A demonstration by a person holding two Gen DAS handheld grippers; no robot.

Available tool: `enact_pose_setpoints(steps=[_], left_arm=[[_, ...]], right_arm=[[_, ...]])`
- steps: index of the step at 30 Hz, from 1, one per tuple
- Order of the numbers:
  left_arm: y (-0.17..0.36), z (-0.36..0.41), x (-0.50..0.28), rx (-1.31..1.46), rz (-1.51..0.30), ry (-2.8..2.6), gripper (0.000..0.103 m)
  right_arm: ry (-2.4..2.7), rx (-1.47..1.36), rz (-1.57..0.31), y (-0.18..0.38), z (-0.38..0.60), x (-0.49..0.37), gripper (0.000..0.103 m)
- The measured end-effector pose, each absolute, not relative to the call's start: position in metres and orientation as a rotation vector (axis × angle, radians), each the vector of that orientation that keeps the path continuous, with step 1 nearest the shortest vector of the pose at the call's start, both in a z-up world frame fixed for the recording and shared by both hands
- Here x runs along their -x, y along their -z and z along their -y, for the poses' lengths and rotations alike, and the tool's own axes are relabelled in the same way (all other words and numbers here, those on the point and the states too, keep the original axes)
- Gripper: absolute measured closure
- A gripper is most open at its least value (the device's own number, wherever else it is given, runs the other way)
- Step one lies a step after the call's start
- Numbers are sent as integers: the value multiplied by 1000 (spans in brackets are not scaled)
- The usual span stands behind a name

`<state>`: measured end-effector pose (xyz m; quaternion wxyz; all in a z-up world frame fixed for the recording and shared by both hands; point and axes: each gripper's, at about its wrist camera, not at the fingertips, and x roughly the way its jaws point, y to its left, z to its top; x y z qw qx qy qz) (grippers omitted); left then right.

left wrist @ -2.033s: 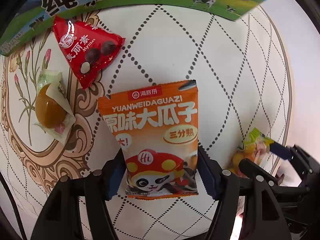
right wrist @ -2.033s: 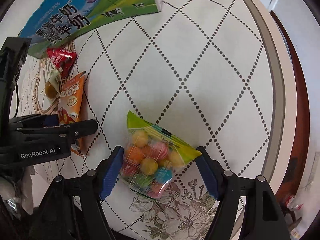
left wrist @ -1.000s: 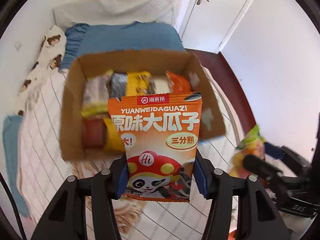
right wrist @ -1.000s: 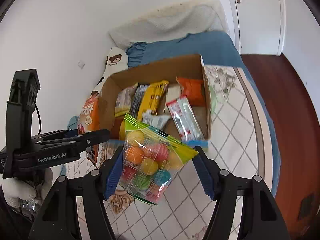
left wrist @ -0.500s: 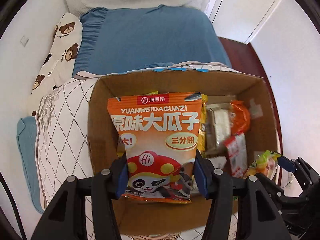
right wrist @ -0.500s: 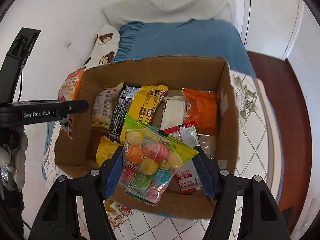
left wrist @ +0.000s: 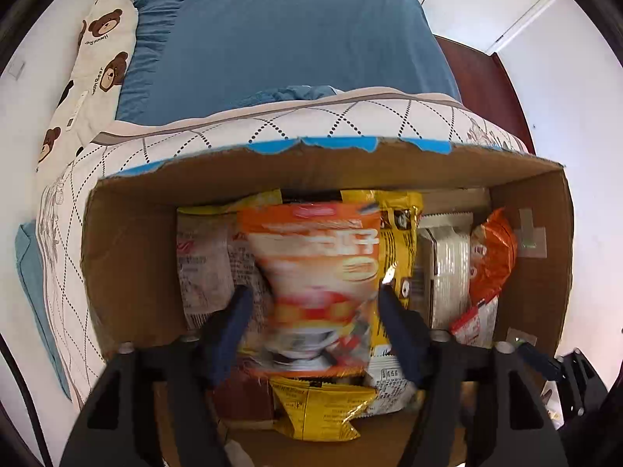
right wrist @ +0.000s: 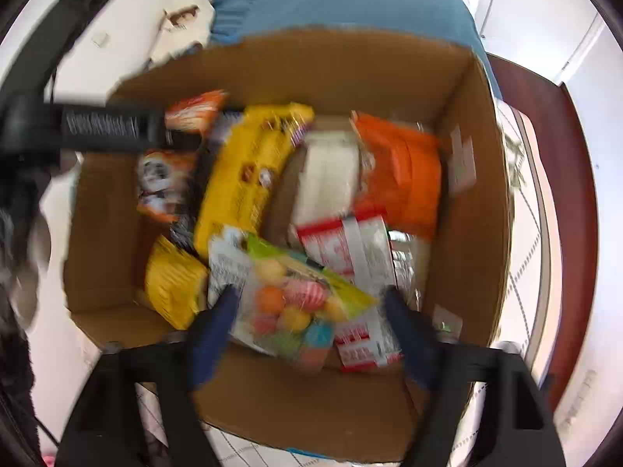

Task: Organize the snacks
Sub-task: 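Carry both bags over the box, lower them in and open, then move both tools back toward the last two snacks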

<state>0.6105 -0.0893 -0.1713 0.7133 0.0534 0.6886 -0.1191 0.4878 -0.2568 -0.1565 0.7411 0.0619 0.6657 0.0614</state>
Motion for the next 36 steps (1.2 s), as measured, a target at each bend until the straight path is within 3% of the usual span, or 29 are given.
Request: enact_pose_setpoints(steps=[2,14,26,36], left_arm=[[173,89,-613,-134,-1511,250,15],[141,81,-591,-118,-1403,245,14],[82,58,-491,-145,-1088,203,14],[40,45,-420,-74,-953,218,14]], right_arm=[[-111,-94,-1441,155,255,-484,4],[-17,-135,-1327,132,270,-473,4],[37,-160,-1197,103,275,-433,4],[47,-100,-1029,43,262,-381,4]])
